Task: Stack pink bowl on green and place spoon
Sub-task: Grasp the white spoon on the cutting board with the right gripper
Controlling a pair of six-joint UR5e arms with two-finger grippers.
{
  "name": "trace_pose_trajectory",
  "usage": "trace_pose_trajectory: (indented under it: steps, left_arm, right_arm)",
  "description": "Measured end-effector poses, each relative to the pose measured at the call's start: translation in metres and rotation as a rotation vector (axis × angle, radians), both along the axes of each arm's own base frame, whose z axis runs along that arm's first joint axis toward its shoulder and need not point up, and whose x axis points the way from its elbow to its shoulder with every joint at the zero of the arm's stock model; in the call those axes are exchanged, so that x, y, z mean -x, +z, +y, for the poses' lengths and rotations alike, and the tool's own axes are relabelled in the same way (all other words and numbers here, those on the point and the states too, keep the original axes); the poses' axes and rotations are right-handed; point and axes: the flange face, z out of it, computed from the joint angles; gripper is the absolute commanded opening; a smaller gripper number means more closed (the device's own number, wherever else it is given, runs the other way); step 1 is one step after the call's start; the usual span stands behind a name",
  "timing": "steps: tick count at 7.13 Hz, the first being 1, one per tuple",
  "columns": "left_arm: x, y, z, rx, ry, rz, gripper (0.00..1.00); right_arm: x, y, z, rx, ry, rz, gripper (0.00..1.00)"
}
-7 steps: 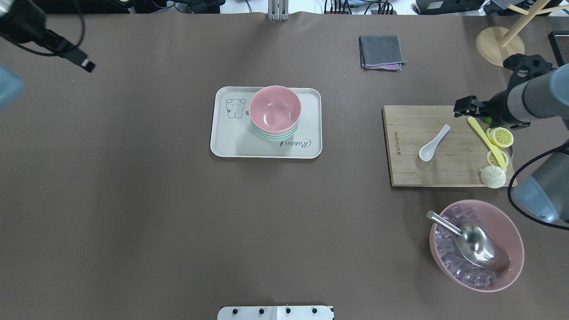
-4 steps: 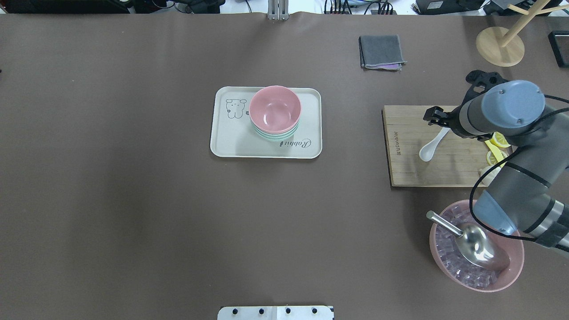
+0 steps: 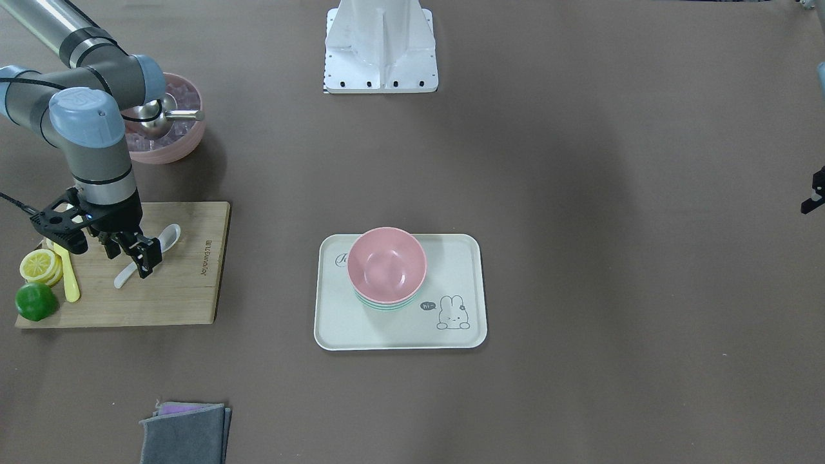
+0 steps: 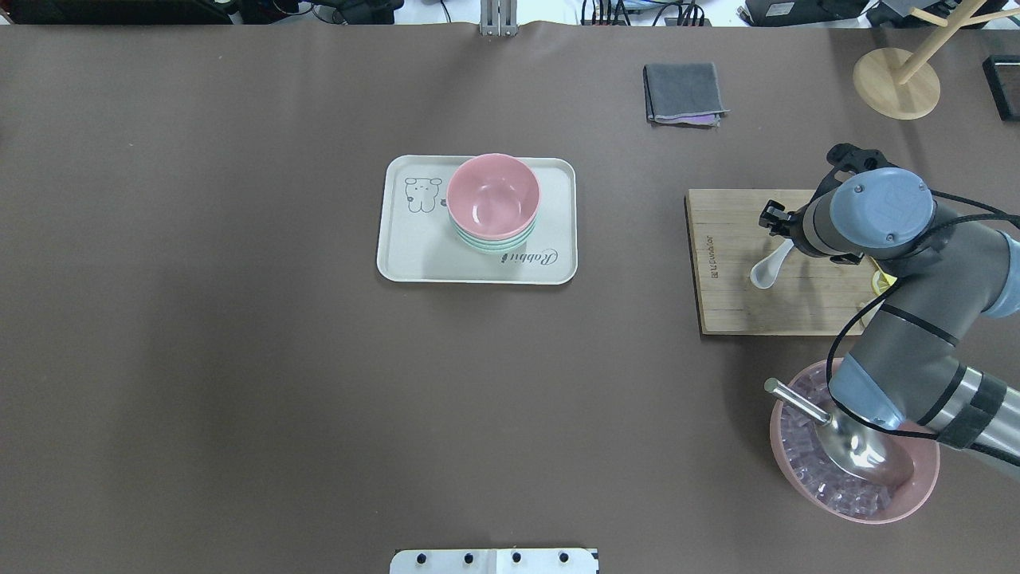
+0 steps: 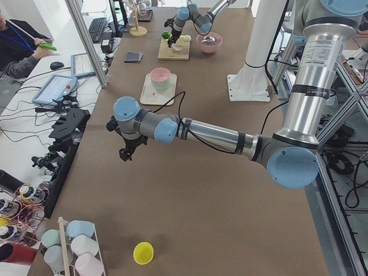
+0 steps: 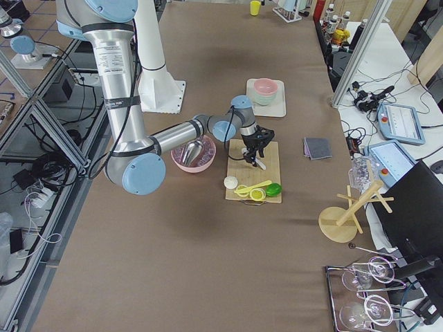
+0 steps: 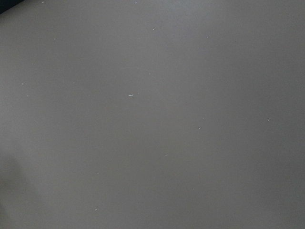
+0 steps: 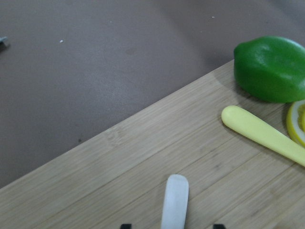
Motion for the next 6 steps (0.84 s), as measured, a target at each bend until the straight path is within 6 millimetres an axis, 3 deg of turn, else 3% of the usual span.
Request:
trace_pose_trajectory:
  steps: [1, 3, 4, 5, 6]
  left_arm:
    - [0.0000, 0.0000, 0.0001, -0.001, 0.000, -0.001, 0.98]
    - [-0.0004, 0.0001, 0.0000, -0.002, -0.001, -0.003, 0.98]
    - [-0.0005, 0.0002, -0.0001, -0.002, -0.001, -0.005, 0.98]
    - [-0.0003, 0.0003, -0.0001, -0.002, -0.002, -0.006, 0.98]
    - [-0.0001, 0.0003, -0.0002, -0.002, -0.002, -0.006, 0.98]
  right_arm:
    - [0.0009, 0.0002, 0.0000, 0.002, 0.003, -0.001, 0.52]
    - [0.0028, 0.0032, -0.0001, 0.007, 0.003, 0.003, 0.43]
    - [0.0033, 0.0045, -0.0002, 0.009, 0.004, 0.004, 0.28]
    - [0.0042, 0.0035, -0.0007, 0.010, 0.006, 0.003, 0.00]
    - [0.0056, 0.0010, -0.0020, 0.009, 0.008, -0.001, 0.00]
